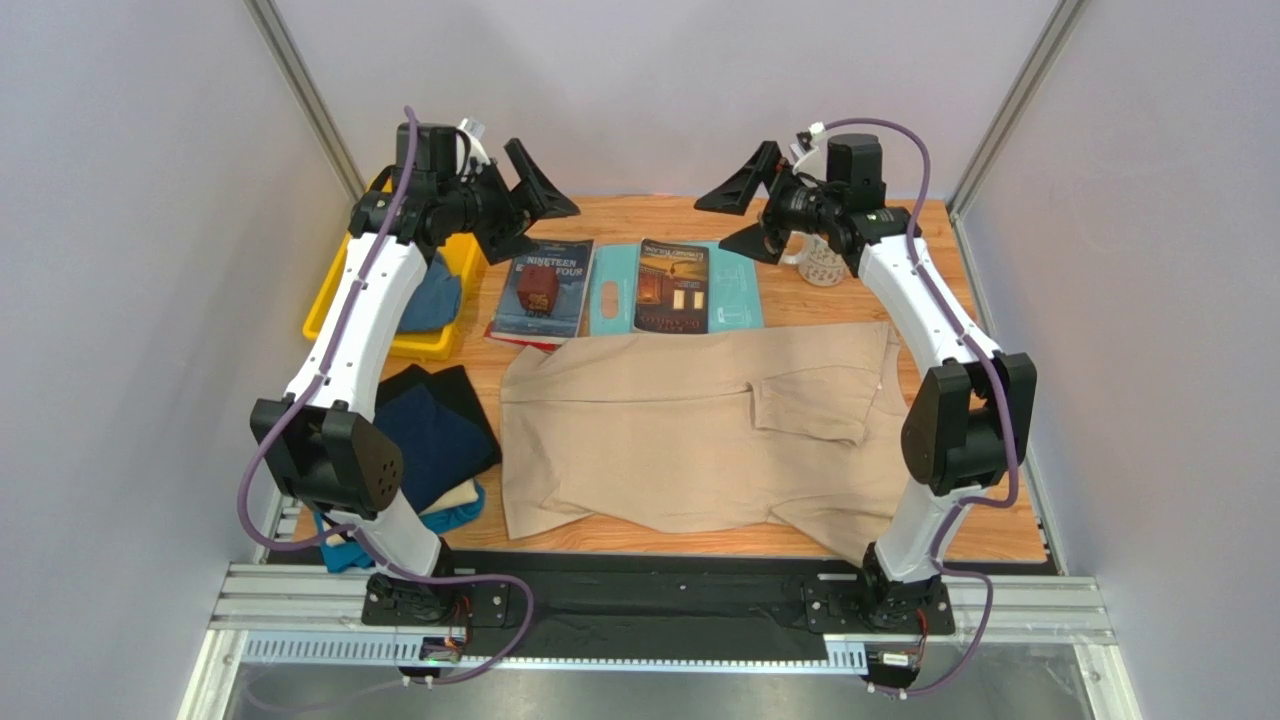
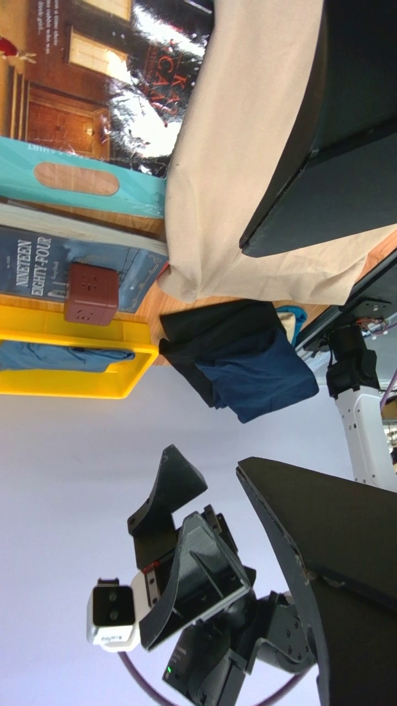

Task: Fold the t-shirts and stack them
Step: Fold the tshirt

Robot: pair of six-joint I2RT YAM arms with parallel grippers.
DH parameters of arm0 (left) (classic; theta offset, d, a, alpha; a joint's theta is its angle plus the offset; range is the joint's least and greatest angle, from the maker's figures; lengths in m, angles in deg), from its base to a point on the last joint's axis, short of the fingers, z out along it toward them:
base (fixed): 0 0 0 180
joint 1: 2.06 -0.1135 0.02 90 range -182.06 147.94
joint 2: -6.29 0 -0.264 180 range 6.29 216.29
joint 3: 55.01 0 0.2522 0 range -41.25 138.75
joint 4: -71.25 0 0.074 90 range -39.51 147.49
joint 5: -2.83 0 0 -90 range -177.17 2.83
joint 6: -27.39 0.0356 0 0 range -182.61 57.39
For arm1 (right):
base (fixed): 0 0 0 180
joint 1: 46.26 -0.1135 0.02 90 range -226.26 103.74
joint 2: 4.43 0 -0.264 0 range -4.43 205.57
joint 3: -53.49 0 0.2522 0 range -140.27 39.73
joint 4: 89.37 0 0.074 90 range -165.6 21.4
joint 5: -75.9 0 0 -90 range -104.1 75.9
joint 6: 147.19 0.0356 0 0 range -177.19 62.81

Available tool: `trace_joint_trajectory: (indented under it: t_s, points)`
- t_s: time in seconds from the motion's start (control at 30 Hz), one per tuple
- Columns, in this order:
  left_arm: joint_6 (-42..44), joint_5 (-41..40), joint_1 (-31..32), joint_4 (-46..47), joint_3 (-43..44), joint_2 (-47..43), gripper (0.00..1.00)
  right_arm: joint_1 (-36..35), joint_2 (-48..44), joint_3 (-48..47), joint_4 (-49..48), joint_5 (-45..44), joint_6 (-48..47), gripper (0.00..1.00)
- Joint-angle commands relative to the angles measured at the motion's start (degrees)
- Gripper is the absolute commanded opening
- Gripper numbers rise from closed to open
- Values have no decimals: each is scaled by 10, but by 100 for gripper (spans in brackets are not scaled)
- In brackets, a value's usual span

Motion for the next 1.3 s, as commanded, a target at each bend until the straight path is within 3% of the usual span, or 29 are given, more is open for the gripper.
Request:
trace_joint_trajectory:
  t_s: [0.0, 0.1, 0.2, 0.27, 0.43, 0.57, 0.6, 0.73, 0.8, 0.87, 0.9, 0.93, 0.97, 1.03, 1.17, 1.27]
  points:
    - [11, 1, 0, -14, 25, -4, 100, -17, -54, -8, 29, -32, -21, 100]
    - [-16, 51, -7, 30, -3, -6, 100, -22, -81, 17, -26, -33, -15, 100]
    - [-97, 133, -18, 172, -66, -10, 100, -31, -80, 24, -100, 19, 8, 100]
    - [-130, 162, -20, 206, -84, -8, 100, -36, -75, 16, -107, 41, -6, 100]
    - [-104, 121, -20, 200, -85, -33, 100, -40, -74, 7, -56, 31, -39, 100]
    - [-154, 66, -19, 328, -174, -102, 100, -40, -79, 7, -50, 28, -45, 100]
    - [-163, 68, -22, 323, -176, -98, 100, -40, -79, 10, -50, 27, -40, 100]
    - [-162, 166, -41, 216, -119, -24, 100, -21, -56, -19, 54, -3, -56, 100]
    - [-114, 150, -43, 66, -45, 17, 100, -10, -39, -58, 116, -34, -82, 100]
    - [2, 35, -39, -126, 63, 42, 100, -15, -34, -108, 244, -117, -147, 100]
    - [36, -11, -36, -175, 92, 61, 100, -18, -31, -130, 294, -235, -168, 100]
    - [79, -92, -35, -219, 118, 72, 100, -22, -28, -151, 403, -306, -192, 100]
    - [89, -117, -34, -277, 149, 80, 100, -31, -23, -172, 447, -364, -196, 100]
    - [93, -131, -34, -293, 143, 84, 99, -45, -31, -170, 505, -435, -197, 100]
    - [63, -98, -17, -264, 82, 67, 99, -98, -84, -124, 459, -469, -180, 100]
    - [73, -114, -5, -294, 111, 82, 99, -92, -81, -146, 453, -451, -159, 100]
